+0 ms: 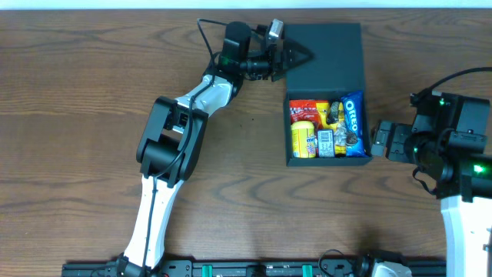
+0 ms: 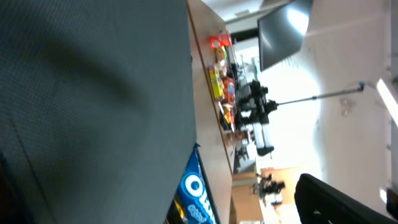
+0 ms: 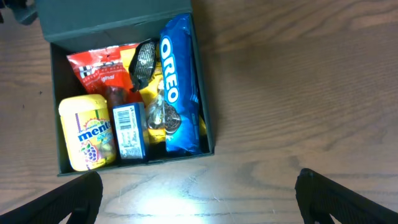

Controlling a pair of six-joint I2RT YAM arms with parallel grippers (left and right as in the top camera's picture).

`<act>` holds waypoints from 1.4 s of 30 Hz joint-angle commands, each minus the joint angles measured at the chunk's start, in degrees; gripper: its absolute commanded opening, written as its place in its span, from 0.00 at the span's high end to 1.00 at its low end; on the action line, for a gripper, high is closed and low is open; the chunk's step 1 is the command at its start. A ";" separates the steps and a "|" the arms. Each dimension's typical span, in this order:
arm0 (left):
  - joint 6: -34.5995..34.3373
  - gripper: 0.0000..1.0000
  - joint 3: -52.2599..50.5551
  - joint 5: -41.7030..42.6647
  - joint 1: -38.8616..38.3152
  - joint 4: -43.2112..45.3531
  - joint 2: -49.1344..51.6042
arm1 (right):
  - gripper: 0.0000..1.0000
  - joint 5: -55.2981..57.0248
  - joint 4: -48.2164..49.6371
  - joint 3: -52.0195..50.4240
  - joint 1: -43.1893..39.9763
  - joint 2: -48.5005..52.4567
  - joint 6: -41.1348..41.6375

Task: Pack container
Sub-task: 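Grasp the lid edge with the left gripper and swing it forward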

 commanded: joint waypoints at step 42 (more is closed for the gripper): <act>52.22 0.05 1.97 -29.16 -15.80 -78.18 -29.44 | 0.01 -0.33 1.66 0.68 -0.31 0.02 -0.52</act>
